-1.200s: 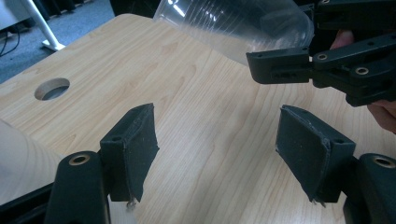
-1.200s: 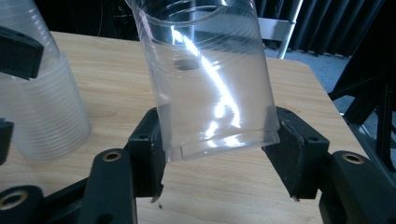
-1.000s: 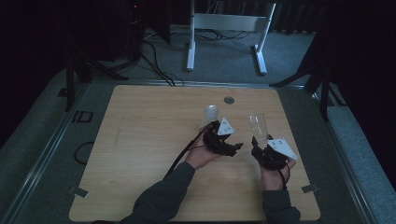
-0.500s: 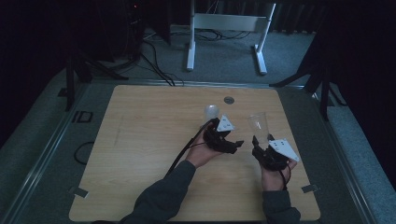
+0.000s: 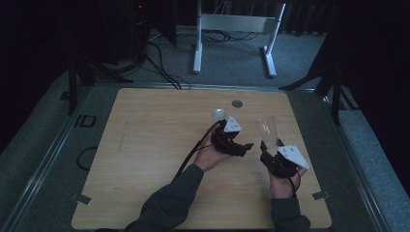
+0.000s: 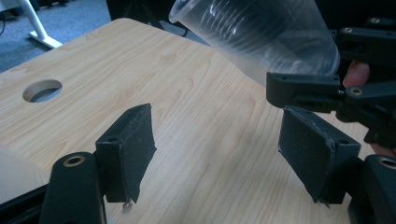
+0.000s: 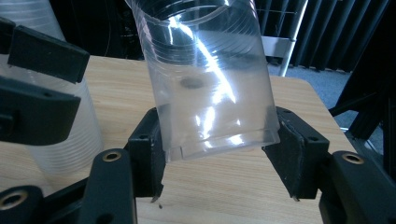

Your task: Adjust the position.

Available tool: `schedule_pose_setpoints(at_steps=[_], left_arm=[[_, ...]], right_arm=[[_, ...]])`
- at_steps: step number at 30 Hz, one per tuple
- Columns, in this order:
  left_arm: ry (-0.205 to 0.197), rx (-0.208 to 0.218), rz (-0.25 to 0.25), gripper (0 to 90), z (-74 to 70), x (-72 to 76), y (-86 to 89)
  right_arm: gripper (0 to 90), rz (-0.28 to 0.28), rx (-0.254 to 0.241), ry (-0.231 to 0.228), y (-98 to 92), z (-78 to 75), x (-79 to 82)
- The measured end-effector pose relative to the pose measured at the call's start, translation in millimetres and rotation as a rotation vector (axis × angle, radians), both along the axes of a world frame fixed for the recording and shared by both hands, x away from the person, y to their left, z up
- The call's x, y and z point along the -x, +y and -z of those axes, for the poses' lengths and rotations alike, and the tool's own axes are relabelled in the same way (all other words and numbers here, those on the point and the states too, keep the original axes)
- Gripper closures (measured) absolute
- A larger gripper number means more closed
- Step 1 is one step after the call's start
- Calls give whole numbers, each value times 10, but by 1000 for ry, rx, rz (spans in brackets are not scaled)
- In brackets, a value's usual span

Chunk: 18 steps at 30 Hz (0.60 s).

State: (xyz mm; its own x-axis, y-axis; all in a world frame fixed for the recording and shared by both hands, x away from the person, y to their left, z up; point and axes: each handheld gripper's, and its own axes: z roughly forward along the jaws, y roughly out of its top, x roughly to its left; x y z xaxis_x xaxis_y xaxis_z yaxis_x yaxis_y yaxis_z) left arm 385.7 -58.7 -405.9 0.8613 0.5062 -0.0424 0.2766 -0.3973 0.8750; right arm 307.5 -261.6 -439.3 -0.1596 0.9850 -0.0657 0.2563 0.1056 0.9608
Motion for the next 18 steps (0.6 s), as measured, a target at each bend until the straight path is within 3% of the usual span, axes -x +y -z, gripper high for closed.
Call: schedule_pose_setpoints(at_steps=[18], left_arm=[[61,73,13,257,-50,-93,-36]], right_arm=[[421,4,-2,-27,15,-6,37]])
